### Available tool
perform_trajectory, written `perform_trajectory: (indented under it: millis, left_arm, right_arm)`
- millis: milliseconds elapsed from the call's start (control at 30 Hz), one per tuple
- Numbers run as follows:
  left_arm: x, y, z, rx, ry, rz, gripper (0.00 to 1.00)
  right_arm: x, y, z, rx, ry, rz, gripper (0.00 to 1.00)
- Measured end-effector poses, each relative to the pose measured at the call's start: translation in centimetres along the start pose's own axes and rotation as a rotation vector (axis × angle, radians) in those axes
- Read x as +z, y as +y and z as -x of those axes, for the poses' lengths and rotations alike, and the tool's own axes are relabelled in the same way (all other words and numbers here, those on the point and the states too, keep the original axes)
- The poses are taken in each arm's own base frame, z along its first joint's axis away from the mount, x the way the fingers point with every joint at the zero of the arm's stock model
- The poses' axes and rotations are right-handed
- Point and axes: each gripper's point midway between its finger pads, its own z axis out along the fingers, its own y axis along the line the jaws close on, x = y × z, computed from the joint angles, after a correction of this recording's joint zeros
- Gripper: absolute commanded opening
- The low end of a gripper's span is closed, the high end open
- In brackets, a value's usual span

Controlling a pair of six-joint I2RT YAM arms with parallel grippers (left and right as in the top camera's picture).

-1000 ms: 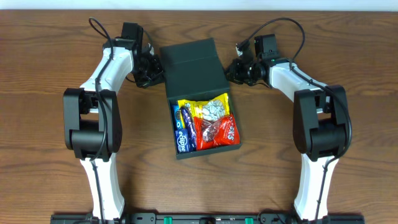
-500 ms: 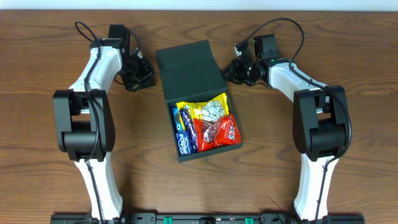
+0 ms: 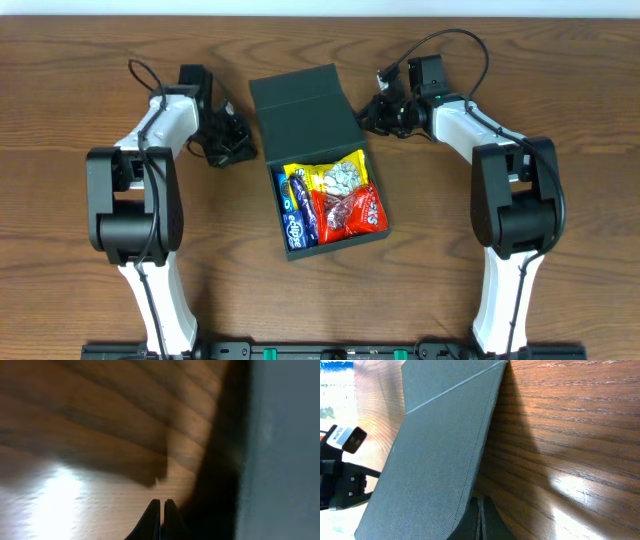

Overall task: Pack container
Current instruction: 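Push the lid down with both grippers to close the box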

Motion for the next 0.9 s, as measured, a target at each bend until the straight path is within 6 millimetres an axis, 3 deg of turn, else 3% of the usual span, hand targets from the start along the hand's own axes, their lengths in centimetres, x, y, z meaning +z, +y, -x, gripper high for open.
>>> perform_trajectory:
  millis: [200, 533, 900]
  left_arm:
    - [0.6, -2.5, 0.5, 0.038, -0.028, -0.070, 0.06]
    - [0.1, -4.3, 3.1, 0.089, -0.131, -0.143, 0.06]
    - [-4.0, -7.5, 4.8, 0.194, -0.172, -0.179, 0.06]
  right_arm:
    - [0.0, 0.0, 0.0, 0.000, 0.001, 0.002, 0.01]
    - [-0.1, 0.9, -0.4, -0.046, 0.024, 0.061, 0.01]
    - [-1.3, 3.3, 0.5, -0.215, 0.009, 0.143, 0.01]
